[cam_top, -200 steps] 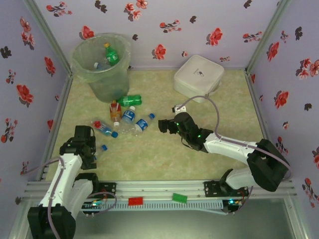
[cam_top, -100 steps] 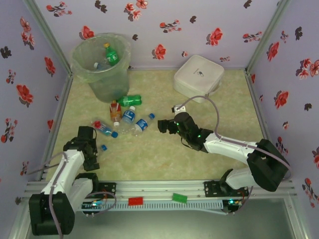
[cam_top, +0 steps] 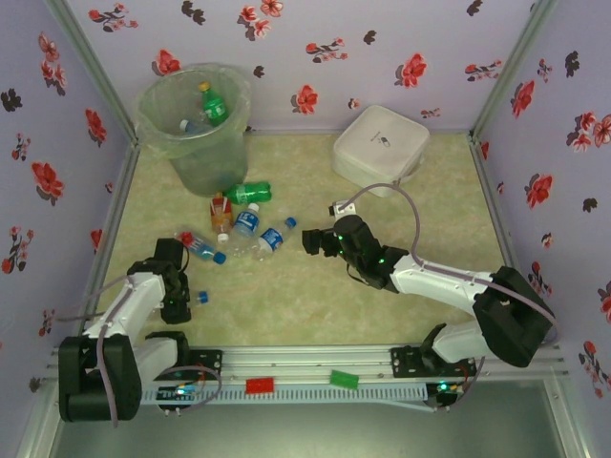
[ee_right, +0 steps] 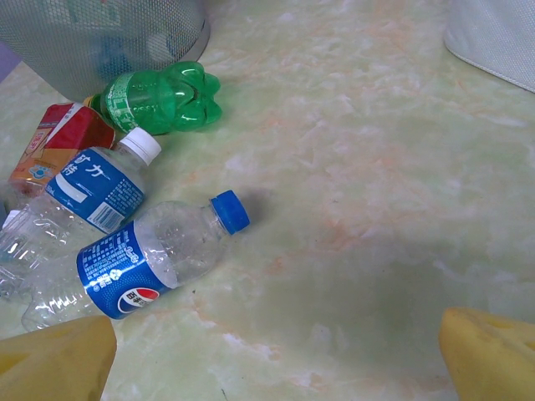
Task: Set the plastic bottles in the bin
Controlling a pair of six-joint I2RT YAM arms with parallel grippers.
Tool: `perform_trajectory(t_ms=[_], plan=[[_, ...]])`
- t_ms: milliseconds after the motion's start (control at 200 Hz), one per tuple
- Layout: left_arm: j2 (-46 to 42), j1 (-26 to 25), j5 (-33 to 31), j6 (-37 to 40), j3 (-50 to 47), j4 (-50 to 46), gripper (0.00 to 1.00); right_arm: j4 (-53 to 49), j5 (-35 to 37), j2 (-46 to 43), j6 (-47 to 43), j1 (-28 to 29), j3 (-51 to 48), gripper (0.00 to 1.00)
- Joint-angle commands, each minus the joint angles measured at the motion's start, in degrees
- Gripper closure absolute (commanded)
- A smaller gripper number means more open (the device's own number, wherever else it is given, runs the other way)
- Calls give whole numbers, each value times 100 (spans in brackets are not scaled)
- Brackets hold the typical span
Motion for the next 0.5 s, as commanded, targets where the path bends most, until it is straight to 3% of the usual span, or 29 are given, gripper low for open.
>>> perform_trajectory(t_ms=[0,115,275,385,495], plan=[[-134,34,-442,-6,-23,723,42,-7,159,-105,78,-40,-41,0],[-470,29,-882,415,226,639,51,-5,156,-125,69,-41,-33,0],[-1027,31,-1710,1675,810,828,56,-6,185,-136,68,-42,-13,1],[-1288,33,-1973,3032,1201,1548,56,-17,182,-127,78,-40,1,0],[-1225,31,-1763,4337,1800,2355,57,-32,177,-114,95,-46,28,0]])
